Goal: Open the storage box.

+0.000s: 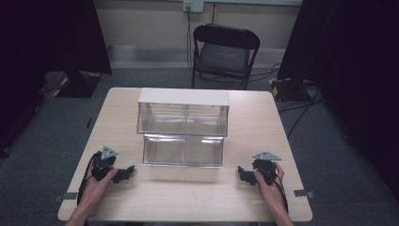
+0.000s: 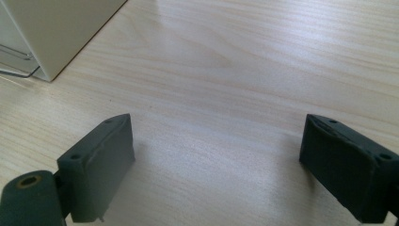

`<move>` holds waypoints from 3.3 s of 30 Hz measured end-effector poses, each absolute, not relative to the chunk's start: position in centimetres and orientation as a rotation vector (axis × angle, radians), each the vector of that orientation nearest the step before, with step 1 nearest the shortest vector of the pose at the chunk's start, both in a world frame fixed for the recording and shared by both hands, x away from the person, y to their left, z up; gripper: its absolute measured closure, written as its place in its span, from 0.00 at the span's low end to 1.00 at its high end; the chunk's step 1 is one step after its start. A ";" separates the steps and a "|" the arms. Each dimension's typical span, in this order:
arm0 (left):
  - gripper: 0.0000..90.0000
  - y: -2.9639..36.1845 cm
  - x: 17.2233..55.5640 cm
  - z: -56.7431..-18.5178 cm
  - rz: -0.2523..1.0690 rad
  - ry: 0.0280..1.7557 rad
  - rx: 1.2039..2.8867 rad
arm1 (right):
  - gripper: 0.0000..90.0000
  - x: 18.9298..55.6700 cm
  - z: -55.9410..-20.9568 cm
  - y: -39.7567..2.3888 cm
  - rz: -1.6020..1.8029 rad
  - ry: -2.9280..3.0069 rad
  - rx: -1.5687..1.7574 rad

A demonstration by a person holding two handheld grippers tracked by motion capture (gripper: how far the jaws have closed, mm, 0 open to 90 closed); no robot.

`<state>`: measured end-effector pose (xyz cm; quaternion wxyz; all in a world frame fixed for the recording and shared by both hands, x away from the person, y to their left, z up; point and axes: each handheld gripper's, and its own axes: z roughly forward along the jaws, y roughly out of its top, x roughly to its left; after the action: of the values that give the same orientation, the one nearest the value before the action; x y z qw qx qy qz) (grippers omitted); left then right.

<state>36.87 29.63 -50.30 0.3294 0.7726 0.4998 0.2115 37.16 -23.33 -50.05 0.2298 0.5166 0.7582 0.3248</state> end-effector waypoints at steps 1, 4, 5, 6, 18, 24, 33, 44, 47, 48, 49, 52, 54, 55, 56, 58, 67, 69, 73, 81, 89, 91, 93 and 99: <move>0.03 29.6 36.8 -50.3 0.550 1.307 2.017 | 0.11 37.2 -50.0 -23.3 0.894 2.086 1.421; 0.05 29.7 36.7 -50.2 0.550 1.307 2.016 | 0.11 37.2 -50.0 -23.3 0.894 2.086 1.421; 0.08 29.7 36.6 -50.2 0.552 1.313 2.002 | 0.11 37.2 -50.0 -23.3 0.894 2.086 1.422; 0.12 29.7 36.6 -50.1 0.566 1.313 2.007 | 0.11 37.2 -50.0 -23.3 0.894 2.086 1.422; 0.18 29.2 36.0 -49.1 0.552 1.255 1.988 | 0.11 37.2 -50.0 -23.3 0.894 2.086 1.421; 0.18 28.6 35.7 -48.7 0.532 1.206 1.995 | 0.11 37.2 -50.0 -23.3 0.894 2.086 1.421; 0.18 27.6 35.2 -48.2 0.533 1.152 1.995 | 0.11 37.2 -50.0 -23.3 0.894 2.086 1.422; 0.18 26.2 34.7 -47.4 0.486 1.088 1.975 | 0.11 37.2 -50.0 -23.3 0.894 2.086 1.421; 0.18 26.1 34.7 -47.4 0.481 1.080 1.972 | 0.11 37.2 -50.0 -23.3 0.894 2.086 1.422; 0.18 25.9 34.7 -47.3 0.474 1.071 1.972 | 0.11 37.2 -50.0 -23.3 0.894 2.086 1.422; 0.18 25.8 34.7 -47.3 0.470 1.068 1.972 | 0.11 37.2 -50.0 -23.3 0.894 2.086 1.421; 0.18 25.5 34.7 -47.2 0.465 1.053 1.974 | 0.11 37.2 -50.0 -23.3 0.894 2.086 1.422; 0.18 25.3 34.7 -47.1 0.456 1.044 1.970 | 0.11 37.2 -50.0 -23.3 0.894 2.086 1.421; 0.18 25.3 34.7 -47.1 0.456 1.044 1.970 | 0.11 37.2 -50.0 -23.3 0.894 2.086 1.421; 0.18 25.2 34.8 -47.1 0.462 1.039 1.969 | 0.11 37.2 -50.0 -23.3 0.894 2.086 1.422; 0.18 25.0 34.8 -47.1 0.461 1.033 1.963 | 0.11 37.2 -50.0 -23.3 0.894 2.086 1.422; 0.18 24.4 35.1 -46.9 0.477 1.029 1.963 | 0.11 37.2 -50.0 -23.3 0.894 2.086 1.422; 0.17 24.3 35.2 -46.9 0.483 1.024 1.965 | 0.11 37.2 -50.0 -23.3 0.894 2.086 1.422; 0.17 24.1 35.3 -46.8 0.484 1.012 1.971 | 0.11 37.2 -50.0 -23.3 0.894 2.086 1.422; 0.17 24.0 35.1 -46.7 0.463 1.003 1.945 | 0.11 37.2 -50.0 -23.3 0.894 2.086 1.422; 0.18 24.1 35.0 -46.5 0.455 0.981 1.943 | 0.11 37.2 -50.0 -23.3 0.894 2.086 1.421; 0.19 24.1 34.9 -46.5 0.447 0.979 1.939 | 0.11 37.2 -50.0 -23.3 0.894 2.086 1.422; 0.19 24.1 34.9 -46.5 0.448 0.978 1.940 | 0.11 37.2 -50.0 -23.3 0.894 2.086 1.422; 0.22 24.1 34.8 -46.4 0.441 0.965 1.941 | 0.11 37.2 -50.0 -23.3 0.894 2.086 1.422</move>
<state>34.83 24.12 -46.45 0.4482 0.7843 0.3902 0.1784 37.16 -23.33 -50.04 0.2297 0.5166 0.7582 0.3248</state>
